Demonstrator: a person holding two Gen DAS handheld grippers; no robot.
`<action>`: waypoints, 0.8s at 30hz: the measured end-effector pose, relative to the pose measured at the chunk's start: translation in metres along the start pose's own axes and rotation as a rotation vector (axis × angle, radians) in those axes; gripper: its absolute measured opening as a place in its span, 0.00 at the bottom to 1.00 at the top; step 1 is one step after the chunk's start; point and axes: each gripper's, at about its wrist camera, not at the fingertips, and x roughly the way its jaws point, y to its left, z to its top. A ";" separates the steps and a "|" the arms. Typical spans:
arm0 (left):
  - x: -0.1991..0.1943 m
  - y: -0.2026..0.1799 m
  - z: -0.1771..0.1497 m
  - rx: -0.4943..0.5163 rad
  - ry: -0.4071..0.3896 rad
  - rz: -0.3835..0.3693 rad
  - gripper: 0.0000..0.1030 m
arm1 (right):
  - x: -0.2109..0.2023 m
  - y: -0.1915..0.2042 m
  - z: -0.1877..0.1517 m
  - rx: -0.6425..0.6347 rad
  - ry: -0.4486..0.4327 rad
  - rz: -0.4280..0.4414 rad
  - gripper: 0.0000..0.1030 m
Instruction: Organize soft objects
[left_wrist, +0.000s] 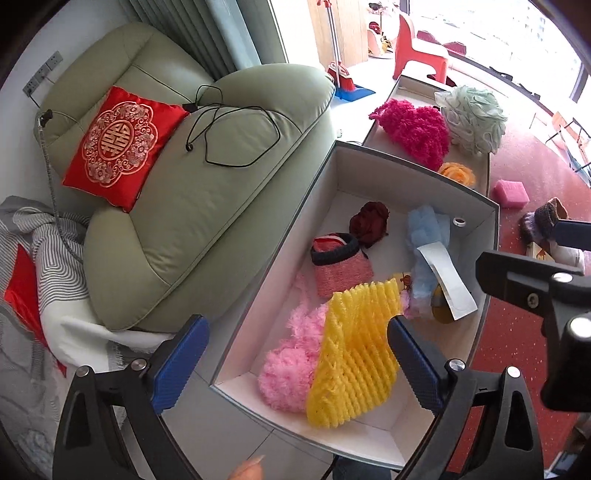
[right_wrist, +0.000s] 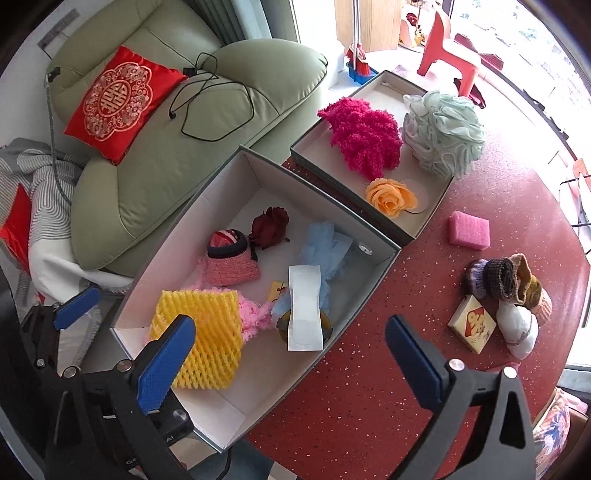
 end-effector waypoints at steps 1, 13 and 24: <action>-0.001 0.003 -0.001 -0.005 0.010 -0.053 0.95 | -0.004 -0.001 -0.001 0.003 -0.009 -0.003 1.00; -0.003 0.017 -0.022 -0.070 0.090 -0.117 0.95 | -0.021 -0.001 -0.015 0.048 0.017 -0.001 1.00; -0.002 0.020 -0.023 -0.064 0.096 -0.102 0.95 | -0.020 0.008 -0.015 0.025 0.025 -0.011 1.00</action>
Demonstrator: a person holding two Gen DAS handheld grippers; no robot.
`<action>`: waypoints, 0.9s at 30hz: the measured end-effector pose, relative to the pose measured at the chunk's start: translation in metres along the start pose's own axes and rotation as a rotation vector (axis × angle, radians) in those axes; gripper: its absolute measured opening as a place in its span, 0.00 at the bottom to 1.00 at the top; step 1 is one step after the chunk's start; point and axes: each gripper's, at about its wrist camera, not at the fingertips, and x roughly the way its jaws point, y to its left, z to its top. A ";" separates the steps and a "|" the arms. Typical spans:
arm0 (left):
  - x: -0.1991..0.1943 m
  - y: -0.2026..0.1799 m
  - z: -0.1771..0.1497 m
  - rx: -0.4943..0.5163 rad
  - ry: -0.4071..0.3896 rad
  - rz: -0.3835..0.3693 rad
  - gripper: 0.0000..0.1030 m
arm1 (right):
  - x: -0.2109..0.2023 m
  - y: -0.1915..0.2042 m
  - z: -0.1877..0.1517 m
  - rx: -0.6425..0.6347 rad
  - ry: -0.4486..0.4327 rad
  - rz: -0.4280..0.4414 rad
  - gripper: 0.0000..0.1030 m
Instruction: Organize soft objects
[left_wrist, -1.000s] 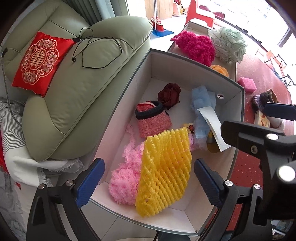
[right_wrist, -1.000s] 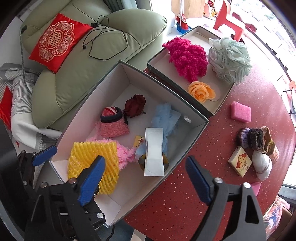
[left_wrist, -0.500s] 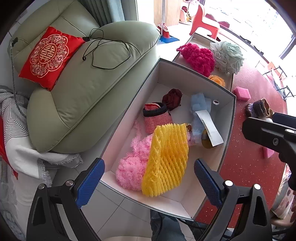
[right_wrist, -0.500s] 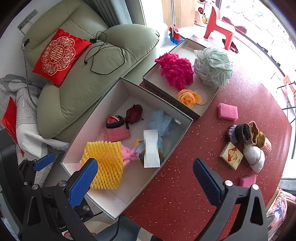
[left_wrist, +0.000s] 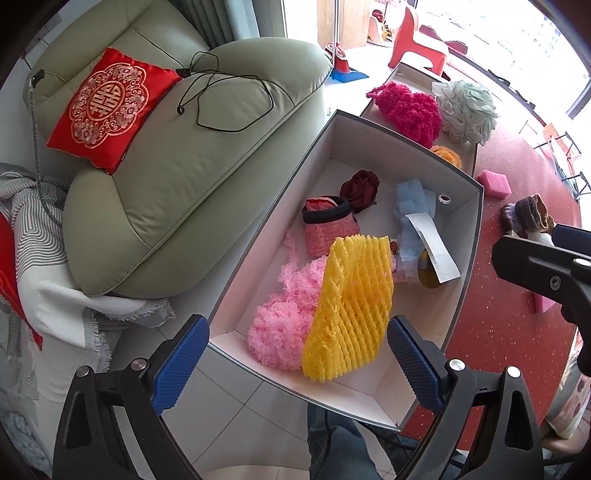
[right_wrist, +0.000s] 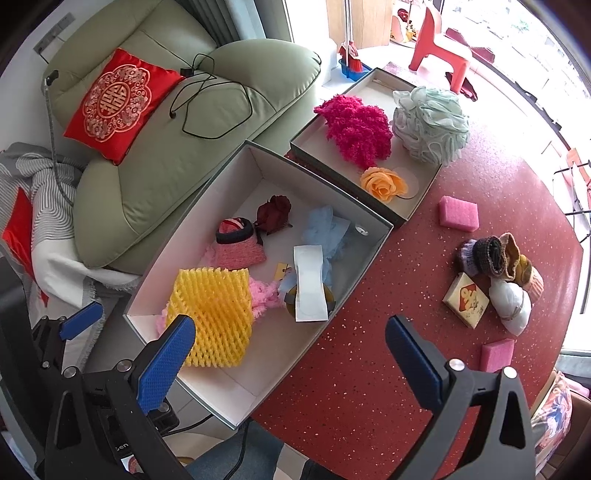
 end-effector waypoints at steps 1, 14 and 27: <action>0.000 0.000 0.000 0.002 0.000 -0.001 0.95 | 0.000 0.000 0.000 -0.001 0.002 -0.002 1.00; -0.003 -0.004 -0.001 0.010 -0.006 -0.002 0.95 | 0.000 0.002 0.001 -0.007 0.006 -0.006 1.00; -0.002 -0.005 -0.002 0.010 0.000 -0.007 0.95 | 0.001 0.002 0.000 -0.010 0.008 -0.004 1.00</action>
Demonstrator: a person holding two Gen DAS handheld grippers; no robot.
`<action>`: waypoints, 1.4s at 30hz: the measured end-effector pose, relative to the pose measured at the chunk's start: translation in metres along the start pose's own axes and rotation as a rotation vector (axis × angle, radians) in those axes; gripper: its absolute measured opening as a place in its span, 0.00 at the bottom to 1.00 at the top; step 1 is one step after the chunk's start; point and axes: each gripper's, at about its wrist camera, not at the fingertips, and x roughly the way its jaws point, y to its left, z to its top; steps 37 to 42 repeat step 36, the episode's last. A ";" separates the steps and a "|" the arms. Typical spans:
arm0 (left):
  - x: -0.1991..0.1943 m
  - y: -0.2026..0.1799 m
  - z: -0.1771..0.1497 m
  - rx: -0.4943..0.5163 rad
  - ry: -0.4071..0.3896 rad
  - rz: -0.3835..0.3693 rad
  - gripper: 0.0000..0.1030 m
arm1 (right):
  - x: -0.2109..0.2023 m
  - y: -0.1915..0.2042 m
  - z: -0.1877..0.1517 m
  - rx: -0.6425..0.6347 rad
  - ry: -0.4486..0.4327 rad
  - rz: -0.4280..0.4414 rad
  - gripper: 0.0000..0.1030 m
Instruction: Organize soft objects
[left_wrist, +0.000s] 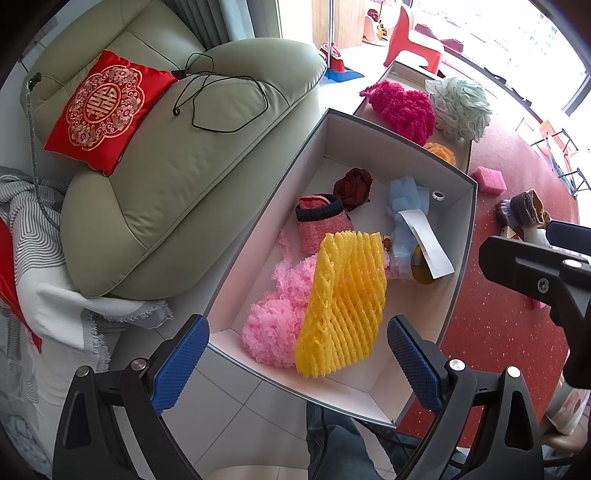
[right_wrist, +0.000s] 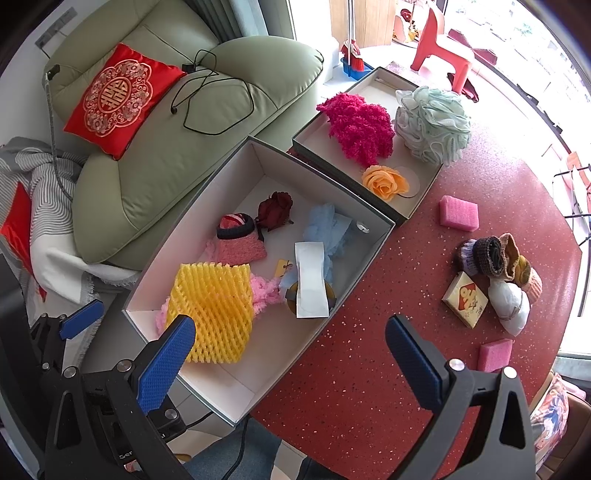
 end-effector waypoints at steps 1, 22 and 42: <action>0.000 0.001 0.000 0.000 0.001 0.000 0.95 | 0.000 0.001 -0.001 -0.001 0.001 -0.001 1.00; -0.001 0.002 -0.004 0.003 0.004 -0.002 0.95 | -0.001 0.004 -0.005 -0.002 0.001 0.000 1.00; -0.001 0.003 -0.007 -0.016 -0.005 -0.088 0.95 | -0.001 0.003 -0.008 0.011 0.005 -0.006 1.00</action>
